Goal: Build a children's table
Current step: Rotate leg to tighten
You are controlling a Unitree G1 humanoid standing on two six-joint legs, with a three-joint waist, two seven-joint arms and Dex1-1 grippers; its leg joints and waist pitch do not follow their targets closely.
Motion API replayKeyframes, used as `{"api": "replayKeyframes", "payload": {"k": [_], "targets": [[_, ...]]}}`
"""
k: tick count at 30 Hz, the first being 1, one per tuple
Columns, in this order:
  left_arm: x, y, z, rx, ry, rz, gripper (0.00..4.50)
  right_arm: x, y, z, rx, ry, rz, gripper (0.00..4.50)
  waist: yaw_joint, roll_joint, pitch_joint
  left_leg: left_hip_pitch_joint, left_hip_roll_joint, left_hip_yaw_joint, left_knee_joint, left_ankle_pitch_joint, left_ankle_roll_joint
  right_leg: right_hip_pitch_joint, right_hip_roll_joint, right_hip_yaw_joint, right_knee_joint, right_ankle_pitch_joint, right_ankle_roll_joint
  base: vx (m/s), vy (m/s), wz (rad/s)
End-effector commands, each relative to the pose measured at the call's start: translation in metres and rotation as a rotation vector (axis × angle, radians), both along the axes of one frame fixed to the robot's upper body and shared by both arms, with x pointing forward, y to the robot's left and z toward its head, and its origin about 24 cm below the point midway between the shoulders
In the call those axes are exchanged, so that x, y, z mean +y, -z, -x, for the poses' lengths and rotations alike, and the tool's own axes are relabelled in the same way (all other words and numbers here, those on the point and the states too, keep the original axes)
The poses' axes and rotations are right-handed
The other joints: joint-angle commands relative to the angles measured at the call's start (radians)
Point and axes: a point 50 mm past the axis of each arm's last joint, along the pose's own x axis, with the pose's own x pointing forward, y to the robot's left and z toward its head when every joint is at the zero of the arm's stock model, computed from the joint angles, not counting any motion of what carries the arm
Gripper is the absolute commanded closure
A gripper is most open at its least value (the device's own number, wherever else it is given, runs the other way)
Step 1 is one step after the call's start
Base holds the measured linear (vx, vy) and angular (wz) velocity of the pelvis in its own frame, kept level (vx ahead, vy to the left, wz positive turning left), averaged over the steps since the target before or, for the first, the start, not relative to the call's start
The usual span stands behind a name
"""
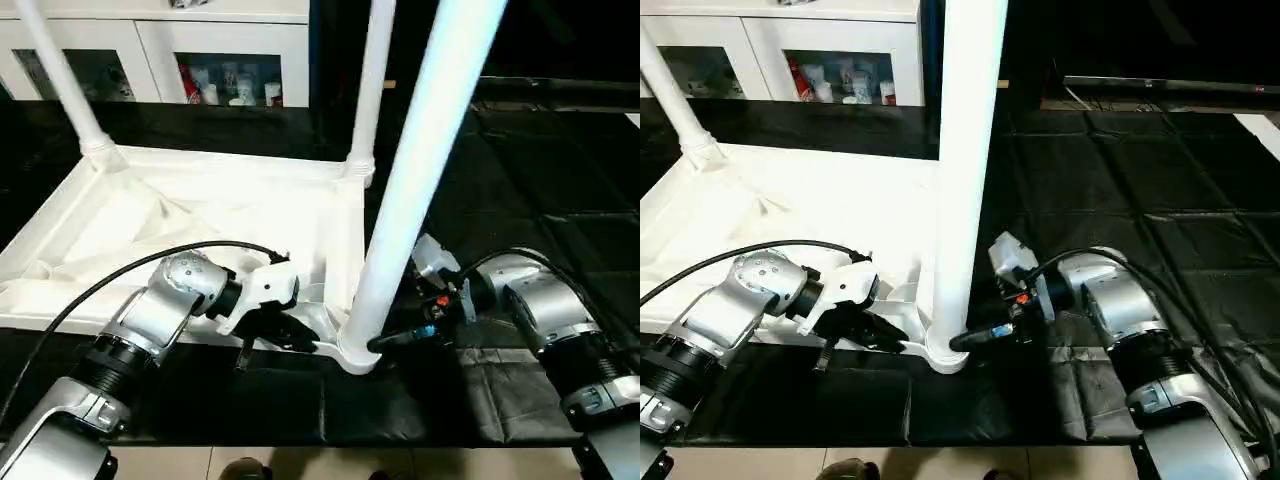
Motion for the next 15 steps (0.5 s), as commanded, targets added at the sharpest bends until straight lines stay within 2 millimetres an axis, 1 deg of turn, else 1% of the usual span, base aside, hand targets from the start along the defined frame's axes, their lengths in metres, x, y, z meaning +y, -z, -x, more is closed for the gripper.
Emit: {"api": "replayKeyframes", "payload": {"k": [1, 3, 4, 7, 11, 12, 13, 15], "targets": [[-0.0093, -0.0005, 0.0048, 0.006, 0.098, -0.022, 4.5, 0.0014, -0.0059, -0.0022, -0.028, -0.026, -0.005, 1.45, -0.006, -0.008, -0.071, 0.008, 0.028, 0.0, -0.063, -0.158, 0.078, 0.058, -0.055, 0.054, -0.063, -0.21, -0.243, 0.0, 0.0, 0.0], [-0.0093, 0.0002, 0.0053, 0.007, 0.102, -0.023, 4.5, 0.003, -0.0042, -0.0016, -0.029, -0.032, -0.01, 1.51, -0.006, -0.008, -0.072, 0.007, 0.028, 0.0, -0.062, -0.158, 0.077, 0.059, -0.057, 0.054, -0.062, -0.208, -0.244, 0.0, 0.0, 0.0], [-0.0093, 0.0005, 0.0055, 0.007, 0.105, -0.023, 4.5, 0.0035, -0.0034, -0.0014, -0.027, -0.033, -0.012, 1.78, -0.006, -0.007, -0.072, 0.008, 0.028, 0.0, -0.062, -0.162, 0.076, 0.059, -0.056, 0.054, -0.063, -0.211, -0.244, 0.0, 0.0, 0.0], [-0.0093, 0.001, 0.0058, 0.008, 0.108, -0.025, 4.5, 0.0042, -0.0022, -0.0011, -0.026, -0.035, -0.014, 1.9, -0.006, -0.006, -0.072, 0.009, 0.029, 0.0, -0.062, -0.172, 0.074, 0.057, -0.056, 0.054, -0.063, -0.214, -0.246, 0.0, 0.0, 0.0], [-0.01, 0.002, 0.0062, 0.009, 0.106, -0.022, 4.5, 0.0055, 0.0001, 0.0014, -0.012, -0.041, -0.025, 2.33, -0.006, -0.004, -0.073, 0.008, 0.028, 0.0, -0.062, -0.173, 0.073, 0.059, -0.055, 0.054, -0.062, -0.207, -0.248, 0.0, 0.0, 0.0], [-0.01, 0.0021, 0.0062, 0.01, 0.105, -0.022, 4.5, 0.0055, 0.0002, 0.0016, -0.011, -0.041, -0.025, 2.33, -0.006, -0.005, -0.073, 0.008, 0.028, 0.0, -0.062, -0.177, 0.071, 0.059, -0.056, 0.054, -0.063, -0.211, -0.247, 0.0, 0.0, 0.0], [-0.0101, 0.0029, 0.0064, 0.014, 0.098, -0.017, 4.5, 0.0052, 0.0016, 0.0033, -0.002, -0.042, -0.031, 2.38, -0.006, -0.003, -0.072, 0.008, 0.028, -0.001, -0.062, -0.183, 0.069, 0.059, -0.055, 0.054, -0.063, -0.218, -0.245, 0.0, 0.0, 0.0], [-0.0101, 0.0033, 0.0065, 0.019, 0.092, -0.013, 4.5, 0.0051, 0.0022, 0.0043, 0.004, -0.042, -0.036, 2.45, -0.005, -0.004, -0.072, 0.009, 0.028, 0.0, -0.062, -0.191, 0.066, 0.059, -0.056, 0.054, -0.065, -0.229, -0.243, 0.0, 0.0, 0.0]]}}
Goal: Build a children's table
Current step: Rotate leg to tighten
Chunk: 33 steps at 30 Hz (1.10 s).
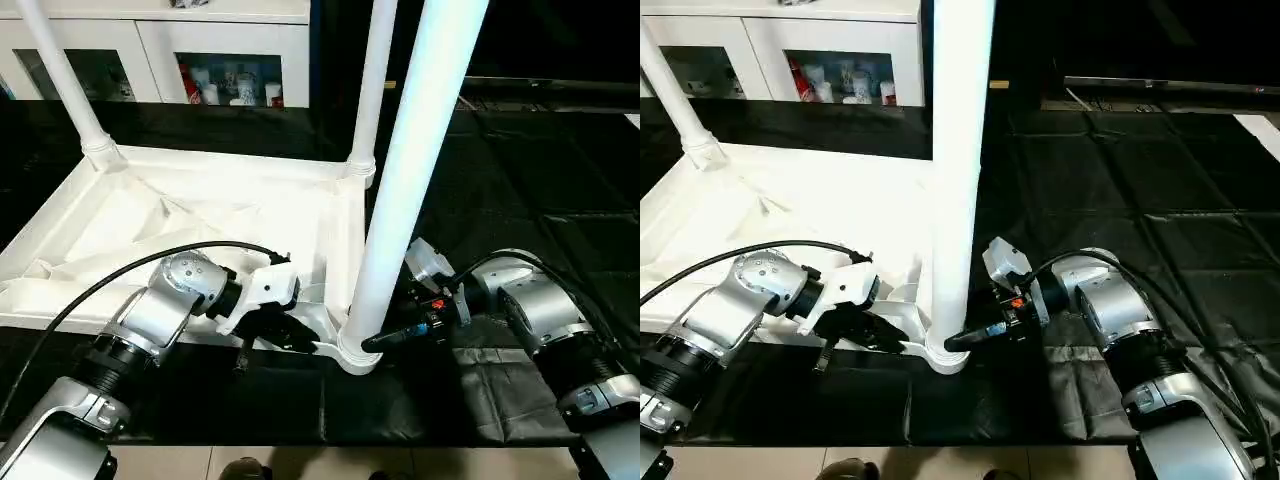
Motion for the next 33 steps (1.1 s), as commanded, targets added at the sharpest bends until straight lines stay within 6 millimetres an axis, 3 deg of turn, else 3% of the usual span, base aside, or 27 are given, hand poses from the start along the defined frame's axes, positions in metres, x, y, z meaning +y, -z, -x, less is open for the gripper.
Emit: {"api": "replayKeyframes", "payload": {"k": [1, 5, 7, 9, 12, 14, 17, 20, 22, 27, 28, 33], "targets": [[-0.01, 0.004, 0.007, 0.038, 0.067, -0.003, 4.5, 0.002, 0.001, 0.004, 0.031, -0.018, -0.034, 2.45, -0.005, -0.003, -0.071, 0.009, 0.027, 0.0, -0.068, -0.198, 0.064, 0.059, -0.055, 0.054, -0.07, -0.242, -0.239, 0.0, 0.0, 0.0], [-0.013, 0.005, 0.004, 0.051, -0.033, 0.032, 4.5, 0.004, 0.003, 0.008, 0.062, 0.053, -0.085, 2.47, -0.002, -0.004, -0.069, 0.012, 0.029, 0.0, -0.069, -0.198, 0.064, 0.057, -0.054, 0.056, -0.072, -0.244, -0.236, 0.0, 0.0, 0.0], [-0.019, 0.005, -0.003, 0.061, -0.165, 0.09, 4.5, 0.01, 0.008, 0.005, 0.034, 0.194, -0.089, 2.47, -0.006, 0.001, -0.064, 0.012, 0.027, -0.001, -0.071, -0.221, 0.05, 0.054, -0.055, 0.055, -0.076, -0.287, -0.227, 0.0, 0.0, 0.0], [-0.022, 0.005, -0.006, 0.055, -0.234, 0.11, 4.5, 0.015, 0.012, 0.002, 0.026, 0.285, -0.077, 2.48, -0.012, -0.004, -0.063, 0.01, 0.025, -0.003, -0.073, -0.232, 0.038, 0.056, -0.056, 0.054, -0.08, -0.323, -0.212, 0.0, 0.0, 0.0], [-0.033, 0.007, -0.012, 0.057, -0.415, 0.14, 4.5, 0.035, 0.019, -0.007, 0.031, 0.534, -0.086, 2.48, -0.034, -0.008, -0.055, 0.001, 0.017, -0.011, -0.079, -0.263, 0.009, 0.059, -0.057, 0.048, -0.092, -0.461, -0.149, 0.0, 0.0, 0.0], [-0.035, 0.008, -0.013, 0.051, -0.447, 0.139, 4.5, 0.039, 0.02, -0.009, 0.028, 0.573, -0.08, 2.49, -0.049, -0.009, -0.054, -0.004, 0.012, -0.017, -0.08, -0.278, 0.001, 0.062, -0.06, 0.042, -0.104, -0.545, -0.102, 0.0, 0.0, 0.0], [-0.045, 0.007, -0.018, 0.06, -0.595, 0.167, 4.5, 0.059, 0.024, -0.016, 0.05, 0.769, -0.069, 2.51, -0.07, -0.012, -0.052, -0.001, 0.01, -0.015, -0.079, -0.275, 0.009, 0.051, -0.055, 0.045, -0.109, -0.54, -0.095, 0.0, 0.0, 0.0], [-0.054, 0.003, -0.025, 0.054, -0.735, 0.21, 4.5, 0.075, 0.025, -0.02, 0.045, 0.877, -0.053, 2.53, -0.081, -0.01, -0.052, -0.002, 0.007, -0.018, -0.079, -0.279, 0.006, 0.051, -0.054, 0.039, -0.114, -0.562, -0.085, 0.0, 0.0, 0.0], [-0.061, -0.002, -0.028, 0.062, -0.807, 0.251, 4.5, 0.085, 0.025, -0.019, 0.039, 0.913, -0.059, 2.53, -0.08, -0.009, -0.053, 0.006, 0.009, -0.014, -0.079, -0.28, 0.02, 0.044, -0.052, 0.044, -0.115, -0.522, -0.093, 0.0, 0.0, 0.0], [-0.069, -0.007, -0.028, 0.062, -0.825, 0.285, 4.5, 0.095, 0.021, -0.018, 0.012, 0.925, -0.098, 2.53, -0.075, -0.007, -0.062, 0.0, 0.012, -0.009, -0.08, -0.191, 0.052, 0.052, -0.046, 0.048, -0.098, -0.316, -0.147, 0.0, 0.0, 0.0], [-0.068, -0.007, -0.027, 0.052, -0.825, 0.275, 4.5, 0.095, 0.02, -0.017, 0.009, 0.937, -0.103, 1.99, -0.074, -0.003, -0.065, 0.0, 0.012, -0.007, -0.076, -0.164, 0.063, 0.056, -0.046, 0.049, -0.09, -0.238, -0.177, 0.0, 0.0, 0.0], [-0.062, -0.006, -0.025, 0.045, -0.808, 0.261, 4.5, 0.093, 0.018, -0.015, 0.035, 0.907, -0.148, 1.67, -0.071, -0.003, -0.065, -0.001, 0.01, -0.004, -0.075, -0.136, 0.082, 0.061, -0.047, 0.049, -0.088, -0.2, -0.195, 0.0, 0.0, 0.0]]}}
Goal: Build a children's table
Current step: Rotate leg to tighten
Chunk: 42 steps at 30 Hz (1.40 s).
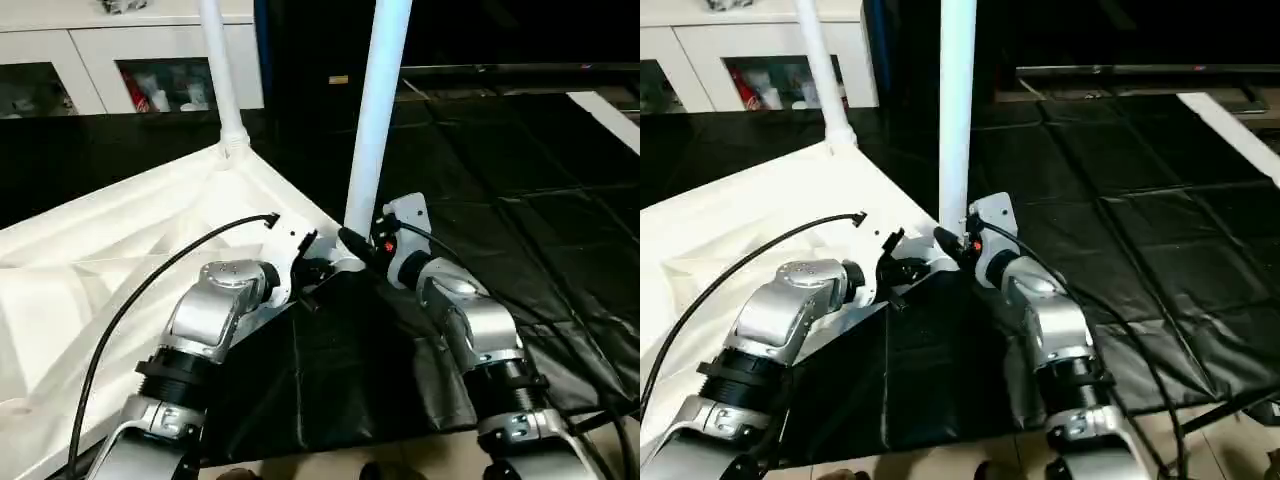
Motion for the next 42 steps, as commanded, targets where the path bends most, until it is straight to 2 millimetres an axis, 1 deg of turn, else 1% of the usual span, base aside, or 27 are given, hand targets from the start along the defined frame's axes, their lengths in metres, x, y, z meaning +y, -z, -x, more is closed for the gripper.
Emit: {"api": "replayKeyframes", "payload": {"k": [1, 2, 4, 5, 6, 8, 11, 12, 14, 15, 16, 17, 18, 19, 20, 21, 22, 23, 25, 27, 28, 30, 32, 35, 37, 38, 42], "targets": [[-0.019, -0.01, 0.006, -0.036, 0.112, 0.065, 4.5, 0.034, 0.009, 0.018, 0.061, -0.213, -0.062, 1.49, 0.01, 0.0, -0.064, -0.004, 0.015, -0.001, -0.057, -0.145, 0.081, 0.065, -0.051, 0.049, -0.074, -0.214, -0.195, 0.0, 0.0, 0.0], [-0.017, -0.01, 0.007, -0.038, 0.127, 0.062, 4.5, 0.032, 0.009, 0.017, 0.053, -0.217, -0.062, 1.49, 0.009, -0.001, -0.063, -0.007, 0.015, -0.001, -0.057, -0.148, 0.081, 0.067, -0.051, 0.05, -0.074, -0.217, -0.194, 0.0, 0.0, 0.0], [-0.009, -0.008, 0.01, -0.038, 0.19, 0.044, 4.5, 0.017, 0.008, 0.016, 0.032, -0.243, -0.045, 1.29, 0.01, 0.001, -0.063, -0.004, 0.016, -0.001, -0.058, -0.158, 0.077, 0.066, -0.051, 0.051, -0.074, -0.22, -0.192, 0.0, 0.0, 0.0], [-0.009, -0.008, 0.01, -0.038, 0.19, 0.044, 4.5, 0.017, 0.008, 0.016, 0.032, -0.243, -0.045, 1.2, 0.01, 0.002, -0.062, -0.003, 0.017, -0.002, -0.059, -0.162, 0.077, 0.066, -0.051, 0.05, -0.075, -0.223, -0.193, 0.0, 0.0, 0.0], [-0.008, -0.008, 0.01, -0.038, 0.2, 0.041, 4.5, 0.014, 0.007, 0.016, 0.026, -0.249, -0.042, 1.13, 0.01, 0.002, -0.063, -0.002, 0.018, -0.001, -0.058, -0.163, 0.076, 0.066, -0.05, 0.05, -0.073, -0.218, -0.195, 0.0, 0.0, 0.0], [0.002, -0.007, 0.013, -0.046, 0.284, -0.001, 4.5, -0.003, 0.002, 0.018, -0.007, -0.321, -0.041, 1.01, 0.013, 0.003, -0.064, 0.0, 0.019, -0.001, -0.056, -0.163, 0.077, 0.065, -0.05, 0.051, -0.071, -0.199, -0.207, 0.0, 0.0, 0.0], [0.01, -0.007, 0.015, -0.042, 0.348, -0.023, 4.5, -0.017, -0.002, 0.019, -0.02, -0.379, -0.015, 0.68, 0.019, 0.004, -0.063, 0.0, 0.02, 0.0, -0.056, -0.161, 0.084, 0.065, -0.051, 0.052, -0.068, -0.184, -0.216, 0.0, 0.0, 0.0], [0.015, -0.007, 0.017, -0.044, 0.39, -0.042, 4.5, -0.025, -0.004, 0.021, -0.029, -0.43, 0.009, 0.61, 0.025, 0.004, -0.064, 0.004, 0.02, 0.001, -0.055, -0.163, 0.084, 0.064, -0.05, 0.052, -0.07, -0.19, -0.213, 0.0, 0.0, 0.0], [0.021, -0.007, 0.019, -0.045, 0.453, -0.065, 4.5, -0.034, -0.006, 0.024, -0.04, -0.5, 0.04, 0.61, 0.034, 0.006, -0.064, 0.014, 0.024, 0.004, -0.053, -0.163, 0.089, 0.057, -0.05, 0.055, -0.067, -0.168, -0.225, 0.0, 0.0, 0.0], [0.022, -0.007, 0.02, -0.043, 0.482, -0.073, 4.5, -0.038, -0.007, 0.024, -0.045, -0.527, 0.052, 0.61, 0.035, 0.007, -0.064, 0.014, 0.025, 0.006, -0.053, -0.158, 0.09, 0.056, -0.048, 0.056, -0.064, -0.144, -0.239, 0.0, 0.0, 0.0], [0.024, -0.007, 0.023, -0.038, 0.539, -0.083, 4.5, -0.042, -0.01, 0.027, -0.058, -0.585, 0.059, 0.61, 0.039, 0.005, -0.065, 0.009, 0.025, 0.005, -0.052, -0.152, 0.091, 0.061, -0.049, 0.055, -0.06, -0.136, -0.244, 0.0, 0.0, 0.0], [0.025, -0.007, 0.024, -0.035, 0.566, -0.087, 4.5, -0.044, -0.011, 0.028, -0.059, -0.61, 0.059, 0.61, 0.042, 0.005, -0.065, 0.007, 0.025, 0.004, -0.052, -0.154, 0.093, 0.063, -0.051, 0.054, -0.059, -0.139, -0.243, 0.0, 0.0, 0.0], [0.027, -0.007, 0.028, -0.026, 0.631, -0.101, 4.5, -0.05, -0.013, 0.03, -0.048, -0.678, 0.065, 0.61, 0.046, 0.006, -0.065, 0.009, 0.027, 0.005, -0.053, -0.158, 0.093, 0.062, -0.051, 0.054, -0.059, -0.148, -0.243, 0.0, 0.0, 0.0], [0.028, -0.007, 0.03, -0.021, 0.659, -0.11, 4.5, -0.052, -0.013, 0.031, -0.041, -0.711, 0.072, 0.61, 0.053, 0.007, -0.066, 0.012, 0.028, 0.006, -0.052, -0.162, 0.095, 0.06, -0.049, 0.053, -0.058, -0.146, -0.245, 0.0, 0.0, 0.0], [0.029, -0.006, 0.031, -0.019, 0.684, -0.125, 4.5, -0.055, -0.013, 0.033, -0.034, -0.755, 0.081, 0.61, 0.054, 0.006, -0.065, 0.013, 0.029, 0.007, -0.052, -0.163, 0.094, 0.059, -0.049, 0.054, -0.058, -0.145, -0.248, 0.0, 0.0, 0.0], [0.029, -0.006, 0.031, -0.019, 0.684, -0.125, 4.5, -0.055, -0.013, 0.033, -0.034, -0.755, 0.081, 0.61, 0.056, 0.007, -0.066, 0.014, 0.03, 0.007, -0.051, -0.165, 0.093, 0.058, -0.049, 0.054, -0.057, -0.142, -0.251, 0.0, 0.0, 0.0], [0.03, -0.004, 0.033, -0.015, 0.732, -0.155, 4.5, -0.058, -0.015, 0.035, -0.017, -0.821, 0.087, 0.61, 0.059, 0.004, -0.065, 0.011, 0.03, 0.008, -0.052, -0.174, 0.091, 0.06, -0.05, 0.054, -0.057, -0.15, -0.254, 0.0, 0.0, 0.0], [0.031, -0.003, 0.034, -0.012, 0.765, -0.172, 4.5, -0.059, -0.015, 0.036, -0.006, -0.856, 0.089, 0.61, 0.06, 0.001, -0.065, 0.01, 0.03, 0.008, -0.053, -0.176, 0.09, 0.062, -0.051, 0.054, -0.057, -0.158, -0.251, 0.0, 0.0, 0.0], [0.032, -0.002, 0.037, -0.007, 0.831, -0.203, 4.5, -0.061, -0.016, 0.037, 0.014, -0.918, 0.101, 0.61, 0.062, 0.001, -0.064, 0.008, 0.03, 0.006, -0.053, -0.189, 0.087, 0.062, -0.055, 0.054, -0.06, -0.196, -0.242, 0.0, 0.0, 0.0], [0.032, -0.002, 0.037, -0.007, 0.849, -0.209, 4.5, -0.061, -0.016, 0.037, 0.017, -0.936, 0.105, 0.61, 0.062, 0.0, -0.064, 0.01, 0.03, 0.008, -0.053, -0.192, 0.08, 0.06, -0.056, 0.056, -0.061, -0.212, -0.241, 0.0, 0.0, 0.0], [0.032, -0.002, 0.038, -0.01, 0.886, -0.221, 4.5, -0.06, -0.016, 0.037, 0.022, -0.979, 0.11, 0.61, 0.063, -0.003, -0.064, 0.011, 0.03, 0.008, -0.053, -0.191, 0.077, 0.059, -0.057, 0.056, -0.062, -0.222, -0.239, 0.0, 0.0, 0.0], [0.032, -0.002, 0.038, -0.012, 0.911, -0.232, 4.5, -0.059, -0.015, 0.037, 0.032, -1.006, 0.111, 0.61, 0.064, -0.004, -0.064, 0.008, 0.03, 0.007, -0.053, -0.186, 0.077, 0.061, -0.057, 0.055, -0.062, -0.233, -0.234, 0.0, 0.0, 0.0], [0.031, -0.002, 0.039, -0.014, 0.95, -0.247, 4.5, -0.056, -0.013, 0.037, 0.049, -1.048, 0.122, 0.88, 0.066, -0.005, -0.065, 0.009, 0.031, 0.006, -0.053, -0.18, 0.077, 0.061, -0.058, 0.055, -0.062, -0.236, -0.234, 0.0, 0.0, 0.0], [0.031, -0.002, 0.039, -0.019, 0.972, -0.252, 4.5, -0.055, -0.012, 0.037, 0.057, -1.078, 0.123, 0.88, 0.067, -0.005, -0.067, 0.007, 0.031, 0.005, -0.052, -0.168, 0.078, 0.061, -0.057, 0.054, -0.058, -0.222, -0.235, 0.0, 0.0, 0.0], [0.031, -0.002, 0.039, -0.021, 0.979, -0.254, 4.5, -0.054, -0.013, 0.037, 0.06, -1.096, 0.118, 1.17, 0.069, -0.006, -0.069, 0.006, 0.031, 0.006, -0.05, -0.156, 0.081, 0.063, -0.057, 0.055, -0.054, -0.201, -0.238, 0.0, 0.0, 0.0], [0.03, -0.003, 0.039, -0.022, 0.983, -0.254, 4.5, -0.053, -0.012, 0.038, 0.067, -1.11, 0.115, 1.17, 0.07, -0.005, -0.069, 0.006, 0.032, 0.005, -0.051, -0.153, 0.082, 0.063, -0.057, 0.055, -0.054, -0.196, -0.24, 0.0, 0.0, 0.0], [0.029, -0.002, 0.038, -0.027, 0.994, -0.252, 4.5, -0.05, -0.012, 0.038, 0.074, -1.141, 0.107, 1.45, 0.07, -0.008, -0.07, 0.006, 0.031, 0.006, -0.05, -0.153, 0.086, 0.063, -0.057, 0.054, -0.053, -0.192, -0.244, 0.0, 0.0, 0.0]]}}
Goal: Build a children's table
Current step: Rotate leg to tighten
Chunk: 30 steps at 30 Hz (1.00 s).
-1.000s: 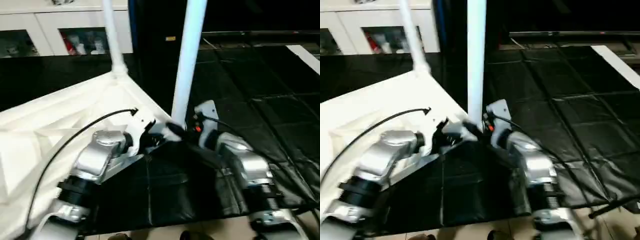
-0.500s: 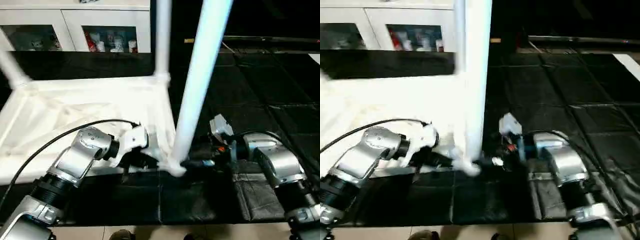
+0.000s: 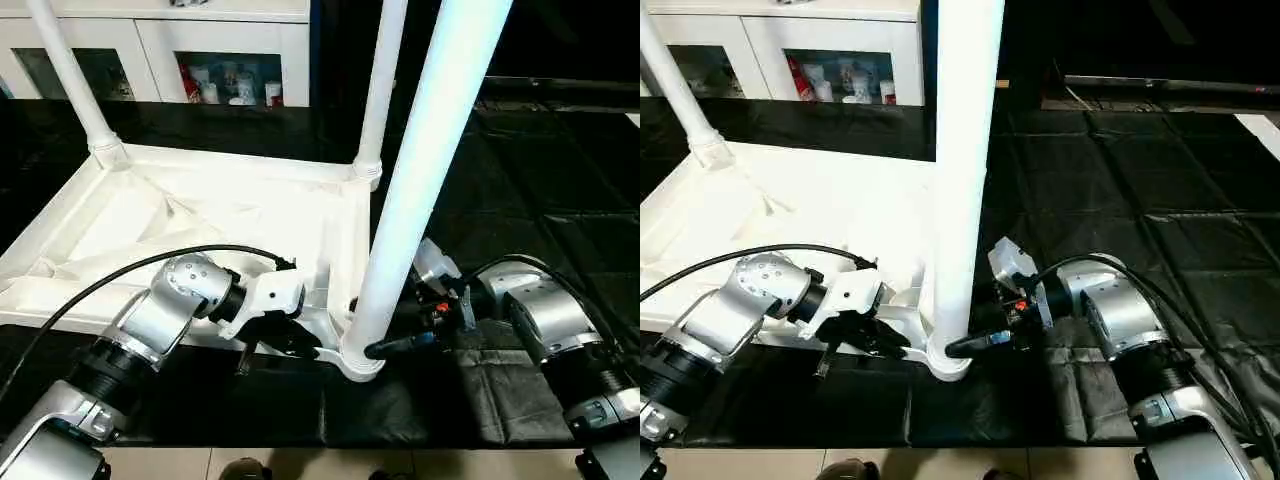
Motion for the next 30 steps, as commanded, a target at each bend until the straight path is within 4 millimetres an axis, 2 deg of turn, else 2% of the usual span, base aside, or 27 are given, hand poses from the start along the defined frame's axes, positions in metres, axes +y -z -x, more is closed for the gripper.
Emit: {"api": "replayKeyframes", "payload": {"k": [1, 9, 14, 17, 20, 21, 22, 23, 24, 25, 26, 27, 29, 30], "targets": [[-0.006, 0.005, 0.005, 0.023, 0.071, -0.032, 4.5, 0.001, -0.005, -0.003, -0.02, -0.022, -0.004, 1.59, -0.007, -0.008, -0.072, 0.01, 0.028, 0.002, -0.06, -0.155, 0.081, 0.058, -0.054, 0.053, -0.057, -0.194, -0.244, 0.0, 0.0, 0.0], [-0.004, 0.007, 0.005, 0.027, 0.067, -0.032, 4.5, 0.003, -0.003, -0.001, 0.006, -0.036, -0.013, 2.19, -0.005, -0.009, -0.072, 0.009, 0.027, 0.001, -0.059, -0.153, 0.078, 0.058, -0.054, 0.053, -0.057, -0.212, -0.234, 0.0, 0.0, 0.0], [-0.004, 0.008, 0.004, 0.04, 0.036, -0.014, 4.5, 0.004, -0.003, 0.001, 0.014, -0.029, -0.037, 2.37, -0.006, -0.008, -0.072, 0.01, 0.027, 0.001, -0.059, -0.168, 0.071, 0.057, -0.053, 0.053, -0.058, -0.225, -0.232, 0.0, 0.0, 0.0], [-0.008, 0.005, -0.002, 0.072, -0.095, 0.059, 4.5, 0.007, -0.001, -0.002, 0.018, 0.081, -0.058, 2.39, -0.004, -0.008, -0.072, 0.008, 0.025, 0.0, -0.059, -0.167, 0.065, 0.059, -0.054, 0.052, -0.057, -0.23, -0.234, 0.0, 0.0, 0.0], [-0.014, 0.004, -0.006, 0.07, -0.207, 0.118, 4.5, 0.013, 0.008, -0.004, 0.008, 0.232, -0.037, 2.42, -0.01, -0.01, -0.066, 0.01, 0.024, 0.0, -0.063, -0.202, 0.047, 0.056, -0.055, 0.054, -0.069, -0.313, -0.205, 0.0, 0.0, 0.0], [-0.016, 0.004, -0.006, 0.067, -0.238, 0.128, 4.5, 0.015, 0.01, -0.006, 0.006, 0.291, -0.035, 2.44, -0.012, -0.008, -0.062, 0.011, 0.022, -0.002, -0.065, -0.225, 0.038, 0.053, -0.055, 0.053, -0.076, -0.367, -0.187, 0.0, 0.0, 0.0], [-0.016, 0.004, -0.007, 0.067, -0.252, 0.132, 4.5, 0.016, 0.012, -0.007, 0.005, 0.319, -0.034, 2.46, -0.016, -0.009, -0.063, 0.014, 0.021, -0.004, -0.065, -0.24, 0.027, 0.052, -0.057, 0.052, -0.079, -0.407, -0.173, 0.0, 0.0, 0.0], [-0.018, 0.004, -0.007, 0.068, -0.278, 0.138, 4.5, 0.019, 0.014, -0.009, 0.007, 0.371, -0.035, 2.46, -0.02, -0.01, -0.063, 0.01, 0.02, -0.005, -0.066, -0.24, 0.023, 0.055, -0.056, 0.052, -0.078, -0.412, -0.167, 0.0, 0.0, 0.0], [-0.02, 0.005, -0.007, 0.065, -0.321, 0.146, 4.5, 0.023, 0.016, -0.011, 0.007, 0.43, -0.038, 2.48, -0.03, -0.01, -0.06, 0.002, 0.017, -0.009, -0.07, -0.248, 0.017, 0.057, -0.054, 0.048, -0.079, -0.445, -0.149, 0.0, 0.0, 0.0], [-0.029, 0.006, -0.01, 0.066, -0.431, 0.19, 4.5, 0.034, 0.023, -0.015, 0.011, 0.568, -0.021, 2.49, -0.04, -0.01, -0.055, -0.001, 0.017, -0.01, -0.072, -0.26, 0.008, 0.056, -0.056, 0.047, -0.086, -0.485, -0.128, 0.0, 0.0, 0.0], [-0.033, 0.006, -0.011, 0.068, -0.476, 0.214, 4.5, 0.04, 0.027, -0.018, 0.014, 0.642, -0.008, 2.5, -0.046, -0.015, -0.054, -0.002, 0.016, -0.011, -0.072, -0.258, 0.002, 0.055, -0.056, 0.047, -0.087, -0.498, -0.121, 0.0, 0.0, 0.0], [-0.037, 0.006, -0.012, 0.074, -0.516, 0.232, 4.5, 0.044, 0.029, -0.02, 0.016, 0.687, 0.002, 2.5, -0.057, -0.014, -0.056, -0.001, 0.012, -0.014, -0.071, -0.26, -0.009, 0.056, -0.055, 0.043, -0.089, -0.528, -0.107, 0.0, 0.0, 0.0], [-0.043, 0.007, -0.013, 0.079, -0.573, 0.247, 4.5, 0.053, 0.032, -0.023, 0.03, 0.775, 0.008, 2.5, -0.072, -0.014, -0.054, -0.009, 0.007, -0.018, -0.071, -0.265, -0.003, 0.058, -0.054, 0.04, -0.094, -0.549, -0.086, 0.0, 0.0, 0.0], [-0.047, 0.008, -0.014, 0.069, -0.62, 0.252, 4.5, 0.059, 0.032, -0.024, 0.028, 0.805, 0.003, 2.51, -0.08, -0.019, -0.052, -0.011, 0.005, -0.018, -0.07, -0.267, 0.004, 0.056, -0.053, 0.04, -0.098, -0.553, -0.077, 0.0, 0.0, 0.0]]}}
